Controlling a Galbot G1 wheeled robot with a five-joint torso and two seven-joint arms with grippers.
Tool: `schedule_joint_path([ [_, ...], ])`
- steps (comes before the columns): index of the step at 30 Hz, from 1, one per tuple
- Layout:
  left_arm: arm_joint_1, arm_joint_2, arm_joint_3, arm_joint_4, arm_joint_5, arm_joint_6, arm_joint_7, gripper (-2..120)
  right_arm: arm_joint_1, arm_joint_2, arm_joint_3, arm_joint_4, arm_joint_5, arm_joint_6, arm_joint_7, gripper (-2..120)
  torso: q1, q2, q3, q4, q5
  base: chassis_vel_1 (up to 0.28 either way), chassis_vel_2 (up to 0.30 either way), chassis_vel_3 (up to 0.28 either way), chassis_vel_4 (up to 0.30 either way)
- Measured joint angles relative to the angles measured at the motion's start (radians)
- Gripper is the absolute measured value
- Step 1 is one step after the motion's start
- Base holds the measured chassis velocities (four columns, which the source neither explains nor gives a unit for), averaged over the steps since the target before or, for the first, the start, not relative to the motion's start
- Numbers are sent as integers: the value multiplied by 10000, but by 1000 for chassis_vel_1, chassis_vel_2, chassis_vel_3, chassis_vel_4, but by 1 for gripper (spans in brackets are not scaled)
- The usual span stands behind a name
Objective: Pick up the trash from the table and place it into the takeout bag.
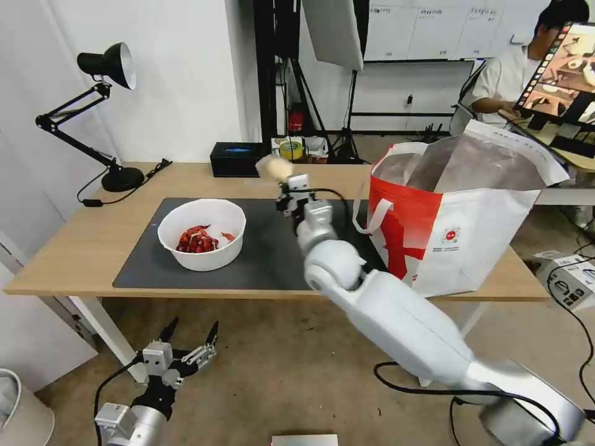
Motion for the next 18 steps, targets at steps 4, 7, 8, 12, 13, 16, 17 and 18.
schedule_joint_path([
  [4, 66, -11, -34, -43, 30, 0, 5, 100, -486, -735, 777, 957, 9, 0, 73, 5, 0, 0, 0, 1, -2, 0, 0, 0, 0],
  [7, 104, -6, -48, -61, 46, -1, 10, 100, -840, -1279, 1346, 1511, 72, -32, 157, 5, 0, 1, -1, 0, 0, 0, 0, 0, 0],
  [8, 110, -3, -47, -63, 65, -1, 12, 100, -1026, -1546, 1627, 1749, 153, -93, 226, 5, 0, 1, 0, 0, 0, 0, 0, 0, 0],
  [12, 95, -18, 29, -114, 124, -2, 14, 100, -1734, -2372, 2760, 2345, 448, -204, 319, 5, 0, 1, -1, -1, -2, 0, 0, 0, 0],
  [13, 95, -18, 29, -114, 124, -2, 14, 100, -1734, -2372, 2760, 2345, 448, -204, 319, 5, 0, 1, -1, -1, -2, 0, 0, 0, 0],
  [16, 84, -23, 73, -145, 141, -2, 16, 100, -2039, -2704, 3289, 2473, 582, -214, 341, 5, 0, 1, -1, -2, -1, 0, 0, 0, 0],
  [17, 70, -20, 89, -161, 146, -2, 18, 100, -2194, -2904, 3604, 2547, 692, -238, 365, 5, 0, 2, 0, 0, 0, 0, 0, 0, 0],
  [18, 50, -10, 97, -181, 148, -2, 18, 100, -2313, -3061, 3852, 2585, 779, -264, 388, 5, 1, 1, 0, 1, -1, 0, 0, 0, 0],
])
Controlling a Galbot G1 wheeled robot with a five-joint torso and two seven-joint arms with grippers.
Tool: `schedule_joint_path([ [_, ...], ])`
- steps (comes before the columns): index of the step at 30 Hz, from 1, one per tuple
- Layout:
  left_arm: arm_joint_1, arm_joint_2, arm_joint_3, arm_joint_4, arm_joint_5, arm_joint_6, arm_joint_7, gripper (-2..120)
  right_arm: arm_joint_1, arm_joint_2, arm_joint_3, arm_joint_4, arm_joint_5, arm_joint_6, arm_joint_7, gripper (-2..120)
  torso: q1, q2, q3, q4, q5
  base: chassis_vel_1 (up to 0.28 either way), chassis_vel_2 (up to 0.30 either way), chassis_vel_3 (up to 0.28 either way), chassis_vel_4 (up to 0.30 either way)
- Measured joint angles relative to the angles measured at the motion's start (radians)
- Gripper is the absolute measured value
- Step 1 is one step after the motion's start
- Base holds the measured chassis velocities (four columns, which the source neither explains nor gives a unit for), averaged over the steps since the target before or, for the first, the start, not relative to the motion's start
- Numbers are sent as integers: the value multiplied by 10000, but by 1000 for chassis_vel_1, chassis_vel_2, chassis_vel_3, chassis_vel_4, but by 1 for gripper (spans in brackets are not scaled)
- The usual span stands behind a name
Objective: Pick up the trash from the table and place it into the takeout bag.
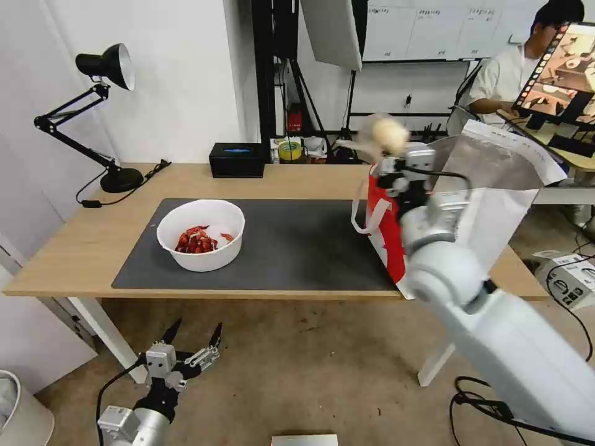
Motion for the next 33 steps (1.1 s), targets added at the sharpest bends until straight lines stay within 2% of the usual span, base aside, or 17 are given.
schedule_joint_path([
  [5, -52, 42, 50, -40, 24, 1, 5, 100, -461, -451, 713, 16, 346, -239, 308, 5, 0, 0, 1, -1, 0, 0, 0, 0, 0],
  [13, -165, 119, 228, -46, 47, 34, 12, 100, -1008, -752, 1214, 87, 502, -633, 401, 8, 0, 0, 1, 0, -2, 0, 0, 0, 0],
  [16, -201, 138, 271, -60, 49, 52, 12, 100, -1110, -792, 1284, 143, 499, -741, 399, 23, 0, -2, 0, 0, -2, 0, 0, 0, 0],
  [17, -201, 138, 271, -60, 49, 52, 12, 100, -1110, -792, 1284, 143, 499, -741, 399, 23, 0, -2, 0, 0, -2, 0, 0, 0, 0],
  [19, -209, 144, 283, -60, 49, 60, 12, 100, -1109, -843, 1305, 147, 511, -779, 388, 34, 0, -2, 1, 1, -3, 0, 0, 0, 0],
  [21, -213, 144, 292, -60, 51, 61, 12, 100, -1105, -879, 1314, 141, 528, -785, 379, 38, 0, -2, 1, 1, -3, 0, 0, 0, 0],
  [23, -222, 140, 326, -47, 68, 64, 12, 100, -1097, -925, 1328, 103, 538, -790, 369, 48, 0, -1, 1, 1, -2, 0, 0, 0, 0],
  [24, -222, 140, 326, -47, 68, 64, 12, 100, -1097, -925, 1328, 103, 538, -790, 369, 48, 0, -1, 1, 1, -2, 0, 0, 0, 0],
  [26, -237, 126, 384, -24, 102, 67, 12, 100, -1086, -946, 1334, 89, 539, -803, 359, 59, 0, -2, 1, 1, -3, 0, 0, 0, 0],
  [27, -237, 126, 384, -24, 102, 67, 12, 100, -1086, -946, 1334, 89, 539, -803, 359, 59, 0, -2, 1, 1, -3, 0, 0, 0, 0],
  [30, -256, 123, 422, -5, 127, 75, 11, 100, -1063, -958, 1334, 67, 529, -823, 356, 75, 0, -2, 1, 1, -3, 0, 0, 0, 0],
  [31, -256, 123, 422, -5, 127, 75, 11, 100, -1063, -958, 1334, 67, 529, -823, 356, 75, 0, -2, 1, 1, -3, 0, 0, 0, 0],
  [33, -262, 126, 426, -4, 130, 79, 8, 100, -1059, -970, 1334, 52, 520, -827, 352, 84, 1, -2, 1, 1, -3, 0, 0, 0, 0],
])
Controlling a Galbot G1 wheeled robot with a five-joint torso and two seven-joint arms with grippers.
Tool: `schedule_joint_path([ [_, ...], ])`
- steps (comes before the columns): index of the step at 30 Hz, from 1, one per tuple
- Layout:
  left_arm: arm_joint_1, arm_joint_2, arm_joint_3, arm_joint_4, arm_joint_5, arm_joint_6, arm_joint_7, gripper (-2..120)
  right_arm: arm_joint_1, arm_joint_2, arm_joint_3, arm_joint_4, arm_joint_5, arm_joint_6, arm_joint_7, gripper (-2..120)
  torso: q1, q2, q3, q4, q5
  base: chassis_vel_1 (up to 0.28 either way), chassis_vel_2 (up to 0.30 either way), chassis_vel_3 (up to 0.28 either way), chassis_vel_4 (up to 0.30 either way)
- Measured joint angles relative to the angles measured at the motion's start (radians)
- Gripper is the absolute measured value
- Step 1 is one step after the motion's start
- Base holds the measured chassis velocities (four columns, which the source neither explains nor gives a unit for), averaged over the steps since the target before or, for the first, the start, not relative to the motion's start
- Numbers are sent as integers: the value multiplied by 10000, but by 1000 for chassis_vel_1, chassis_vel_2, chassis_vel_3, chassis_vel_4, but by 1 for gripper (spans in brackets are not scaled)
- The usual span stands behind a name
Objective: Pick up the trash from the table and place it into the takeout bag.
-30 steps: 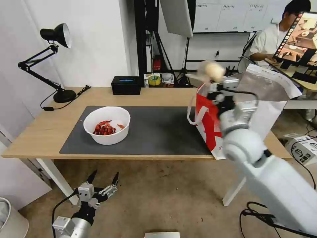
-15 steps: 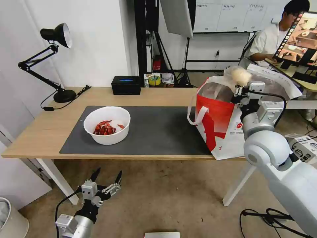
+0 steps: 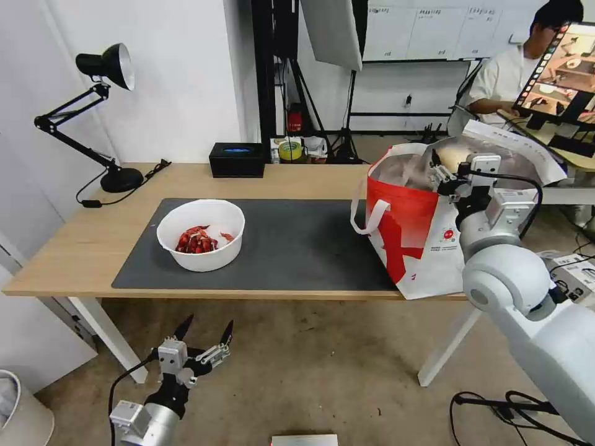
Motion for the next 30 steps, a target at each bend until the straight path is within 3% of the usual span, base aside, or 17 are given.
schedule_joint_path([
  [6, 15, 12, -8, -34, 2, 5, -4, 100, -26, -27, 12, 45, -15, -19, -17, 100, 0, 0, 0, 0, 0, 0, 0, 0, 0],
  [19, 52, -46, -40, -119, 37, 12, -7, 100, -75, -91, 63, 181, 15, -20, -92, 100, 0, 0, 0, 0, 0, 0, 0, 0, 0],
  [30, 84, -91, -86, -179, 72, 11, -9, 100, -167, -137, 94, 901, 534, 510, -866, 100, 0, 0, 0, 0, 0, 0, 0, 0, 0],
])
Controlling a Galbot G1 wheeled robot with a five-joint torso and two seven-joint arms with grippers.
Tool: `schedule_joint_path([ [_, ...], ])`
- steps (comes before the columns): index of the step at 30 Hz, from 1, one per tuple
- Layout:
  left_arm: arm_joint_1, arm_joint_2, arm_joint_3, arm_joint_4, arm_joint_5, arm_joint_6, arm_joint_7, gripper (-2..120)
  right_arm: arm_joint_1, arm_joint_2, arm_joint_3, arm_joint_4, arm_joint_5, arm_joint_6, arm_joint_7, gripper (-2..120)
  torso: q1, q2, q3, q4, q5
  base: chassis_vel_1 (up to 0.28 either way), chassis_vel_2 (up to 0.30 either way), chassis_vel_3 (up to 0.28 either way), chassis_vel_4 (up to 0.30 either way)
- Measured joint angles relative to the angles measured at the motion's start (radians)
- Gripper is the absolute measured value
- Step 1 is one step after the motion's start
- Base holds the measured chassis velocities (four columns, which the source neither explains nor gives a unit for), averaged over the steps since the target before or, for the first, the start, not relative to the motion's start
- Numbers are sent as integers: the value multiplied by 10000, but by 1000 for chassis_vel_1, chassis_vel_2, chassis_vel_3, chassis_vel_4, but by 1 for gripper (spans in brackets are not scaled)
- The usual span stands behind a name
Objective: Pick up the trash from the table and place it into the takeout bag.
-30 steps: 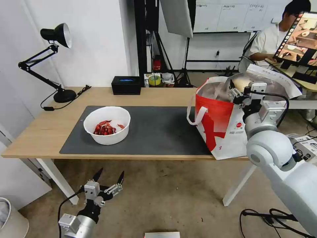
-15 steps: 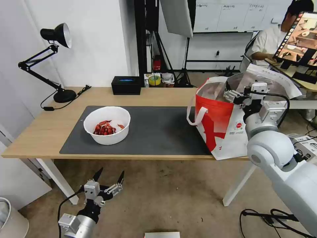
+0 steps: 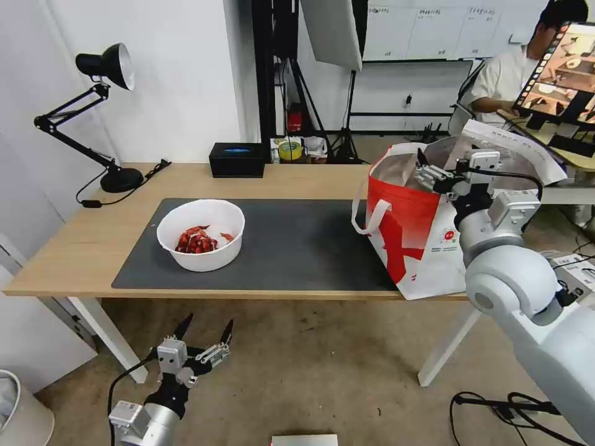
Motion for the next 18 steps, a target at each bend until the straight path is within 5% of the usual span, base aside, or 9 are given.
schedule_joint_path([
  [7, -30, 32, 6, -24, 0, -1, -1, 100, -1526, -66, 429, 1040, 549, 332, -1056, 100, 0, 0, 0, -1, 0, 0, 0, 0, 0],
  [18, 78, -168, -186, -172, -7, -95, 34, 100, -5013, 656, 405, 1566, -1133, 944, -2237, 100, 0, 0, -1, 0, 1, 0, 0, 0, 0],
])
